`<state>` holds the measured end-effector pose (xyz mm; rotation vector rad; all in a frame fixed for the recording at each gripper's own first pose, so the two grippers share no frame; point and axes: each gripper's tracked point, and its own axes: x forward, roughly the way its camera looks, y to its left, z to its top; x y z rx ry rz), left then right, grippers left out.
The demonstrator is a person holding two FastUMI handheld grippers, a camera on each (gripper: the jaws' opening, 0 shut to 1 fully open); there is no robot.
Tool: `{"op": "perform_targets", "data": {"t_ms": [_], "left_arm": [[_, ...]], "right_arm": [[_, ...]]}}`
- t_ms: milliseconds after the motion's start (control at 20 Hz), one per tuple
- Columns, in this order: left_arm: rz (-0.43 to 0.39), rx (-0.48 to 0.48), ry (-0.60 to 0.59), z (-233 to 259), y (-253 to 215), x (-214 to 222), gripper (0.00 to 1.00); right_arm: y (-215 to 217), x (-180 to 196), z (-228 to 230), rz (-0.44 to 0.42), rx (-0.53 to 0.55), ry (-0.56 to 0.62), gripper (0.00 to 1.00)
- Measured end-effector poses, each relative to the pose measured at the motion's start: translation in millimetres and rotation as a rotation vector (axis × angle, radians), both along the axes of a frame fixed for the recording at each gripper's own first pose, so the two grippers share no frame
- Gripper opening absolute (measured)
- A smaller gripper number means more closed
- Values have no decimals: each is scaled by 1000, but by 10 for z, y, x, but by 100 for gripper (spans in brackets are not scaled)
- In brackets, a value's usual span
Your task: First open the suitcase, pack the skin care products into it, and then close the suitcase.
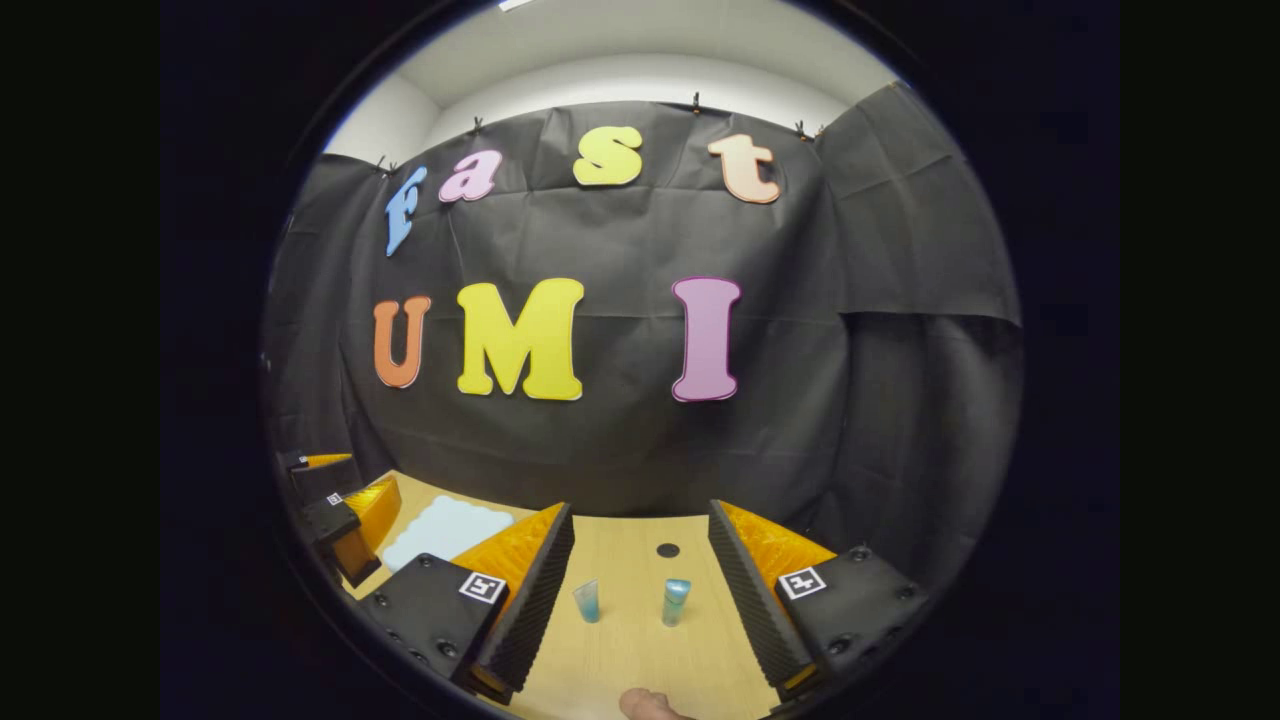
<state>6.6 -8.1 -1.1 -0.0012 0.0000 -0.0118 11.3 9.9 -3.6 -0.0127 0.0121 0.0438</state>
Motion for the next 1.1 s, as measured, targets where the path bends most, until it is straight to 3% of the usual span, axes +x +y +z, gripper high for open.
{"op": "perform_targets", "data": {"t_ms": [400, 500, 750, 1100], "left_arm": [[25, 14, 13, -174, 74, 209, 98], [31, 56, -4, -232, 102, 313, 98], [44, 274, -21, -629, 91, 637, 100], [2, 756, 30, -1444, -92, 944, 98]], "right_arm": [[-70, 8, -5, 3, -23, -13, 82], [-143, 20, -29, -12, -28, -13, 80], [-355, 49, -171, -51, -28, 18, 80], [-809, 138, -299, -117, -44, 32, 80]]}}
